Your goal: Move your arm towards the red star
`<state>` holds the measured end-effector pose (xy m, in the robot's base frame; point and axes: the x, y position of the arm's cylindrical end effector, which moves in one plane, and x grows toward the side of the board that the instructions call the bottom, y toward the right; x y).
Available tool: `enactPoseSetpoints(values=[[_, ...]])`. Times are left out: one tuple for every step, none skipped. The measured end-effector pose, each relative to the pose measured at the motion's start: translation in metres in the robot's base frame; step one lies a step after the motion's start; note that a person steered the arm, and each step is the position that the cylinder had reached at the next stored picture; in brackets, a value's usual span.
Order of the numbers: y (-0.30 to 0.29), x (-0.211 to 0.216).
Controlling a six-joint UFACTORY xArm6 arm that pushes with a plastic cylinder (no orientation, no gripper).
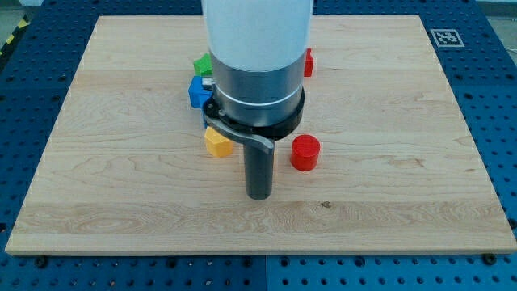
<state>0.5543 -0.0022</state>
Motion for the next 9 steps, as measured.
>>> enactPoseSetpoints(values=[[0.002,-0.007],[0.002,-0.020],[0.002,-0.020],[-0.005,-0.020],[-0.035,-0.020],[-0.043,-0.011],[-0.047,0.007],[-0.057,0.025],[-0.063,0.036]])
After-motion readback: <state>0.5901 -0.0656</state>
